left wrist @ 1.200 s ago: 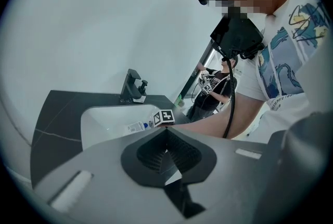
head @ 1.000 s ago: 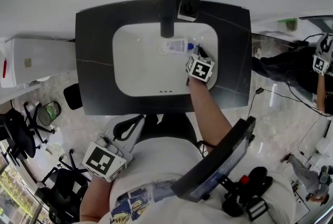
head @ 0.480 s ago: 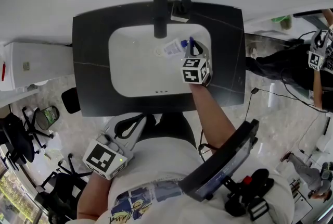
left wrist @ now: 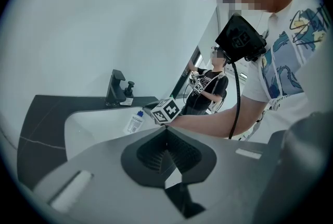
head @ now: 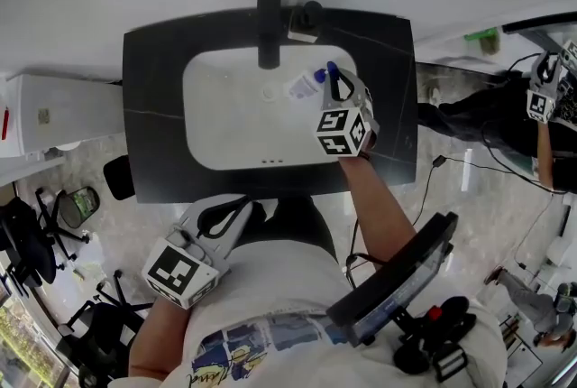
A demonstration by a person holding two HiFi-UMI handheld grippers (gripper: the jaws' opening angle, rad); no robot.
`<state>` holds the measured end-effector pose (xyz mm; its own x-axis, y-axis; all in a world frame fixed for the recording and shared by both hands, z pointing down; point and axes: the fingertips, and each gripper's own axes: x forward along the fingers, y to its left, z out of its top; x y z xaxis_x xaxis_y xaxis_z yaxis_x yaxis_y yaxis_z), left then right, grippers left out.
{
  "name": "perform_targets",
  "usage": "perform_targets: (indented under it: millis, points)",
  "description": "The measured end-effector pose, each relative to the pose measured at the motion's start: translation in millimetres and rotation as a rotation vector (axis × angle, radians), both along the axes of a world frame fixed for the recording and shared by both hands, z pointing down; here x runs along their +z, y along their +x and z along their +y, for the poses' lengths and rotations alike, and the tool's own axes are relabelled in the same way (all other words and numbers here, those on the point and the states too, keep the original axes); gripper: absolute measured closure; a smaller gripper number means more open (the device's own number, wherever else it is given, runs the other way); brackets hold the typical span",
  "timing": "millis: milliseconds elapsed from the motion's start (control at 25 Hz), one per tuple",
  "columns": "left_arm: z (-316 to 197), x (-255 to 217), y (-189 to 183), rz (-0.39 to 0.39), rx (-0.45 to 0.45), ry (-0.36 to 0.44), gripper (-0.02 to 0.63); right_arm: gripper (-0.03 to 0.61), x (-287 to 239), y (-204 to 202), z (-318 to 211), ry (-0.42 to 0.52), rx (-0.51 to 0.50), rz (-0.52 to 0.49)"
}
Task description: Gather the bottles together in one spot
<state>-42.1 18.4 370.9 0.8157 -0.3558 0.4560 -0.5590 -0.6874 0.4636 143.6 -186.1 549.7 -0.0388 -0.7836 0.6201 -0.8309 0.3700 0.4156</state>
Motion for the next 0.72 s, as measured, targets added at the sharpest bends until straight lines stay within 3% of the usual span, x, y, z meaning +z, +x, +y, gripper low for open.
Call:
perform_targets:
  millis: [400,720]
  points:
    - [-8,-1,24,0.001,0.028,0.019,0.612,0.532,-64,34,-13,0.053,-0.077,0.003]
    - [-19,-8,51,0.011,0.035,0.032,0.612,0.532,-109,55,-41,0.088,-0.181,0.072]
